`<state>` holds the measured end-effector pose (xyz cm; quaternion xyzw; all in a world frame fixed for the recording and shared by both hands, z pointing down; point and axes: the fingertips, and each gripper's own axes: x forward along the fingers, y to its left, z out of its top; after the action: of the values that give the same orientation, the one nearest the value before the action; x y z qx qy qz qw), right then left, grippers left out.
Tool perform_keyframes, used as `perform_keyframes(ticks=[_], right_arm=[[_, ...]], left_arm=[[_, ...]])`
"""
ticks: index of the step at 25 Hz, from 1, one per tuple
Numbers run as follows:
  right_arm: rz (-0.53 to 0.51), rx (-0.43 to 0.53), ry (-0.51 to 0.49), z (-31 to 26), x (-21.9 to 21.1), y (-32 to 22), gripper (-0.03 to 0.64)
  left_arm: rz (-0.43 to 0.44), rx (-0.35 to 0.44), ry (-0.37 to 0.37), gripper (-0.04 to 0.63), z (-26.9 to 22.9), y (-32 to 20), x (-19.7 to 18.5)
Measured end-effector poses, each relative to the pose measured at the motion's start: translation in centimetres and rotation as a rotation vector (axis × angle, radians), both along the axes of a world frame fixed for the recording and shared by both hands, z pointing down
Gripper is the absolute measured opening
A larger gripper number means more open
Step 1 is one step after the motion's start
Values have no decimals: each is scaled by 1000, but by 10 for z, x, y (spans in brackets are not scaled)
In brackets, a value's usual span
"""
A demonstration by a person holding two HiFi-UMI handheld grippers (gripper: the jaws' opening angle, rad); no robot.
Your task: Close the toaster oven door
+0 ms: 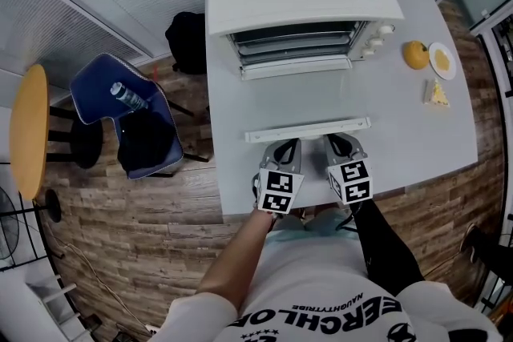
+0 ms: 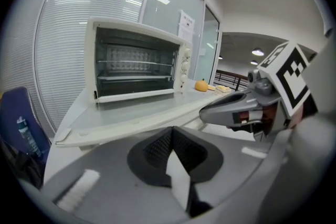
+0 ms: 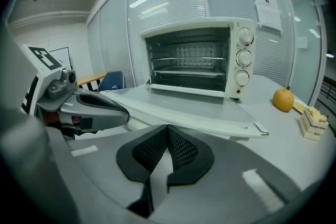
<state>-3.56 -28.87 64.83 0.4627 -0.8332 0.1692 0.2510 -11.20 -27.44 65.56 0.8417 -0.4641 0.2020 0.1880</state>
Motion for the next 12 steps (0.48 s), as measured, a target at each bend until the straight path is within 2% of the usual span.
perform_keyframes(ticks=[4, 12], right_arm=[[-3, 74, -5, -28, -2, -10, 2], [-12, 231, -25, -89, -11, -33, 2]], left_arm=[[-3, 89, -17, 55, -29, -10, 1], [-41, 215, 6, 55, -88, -39, -3]])
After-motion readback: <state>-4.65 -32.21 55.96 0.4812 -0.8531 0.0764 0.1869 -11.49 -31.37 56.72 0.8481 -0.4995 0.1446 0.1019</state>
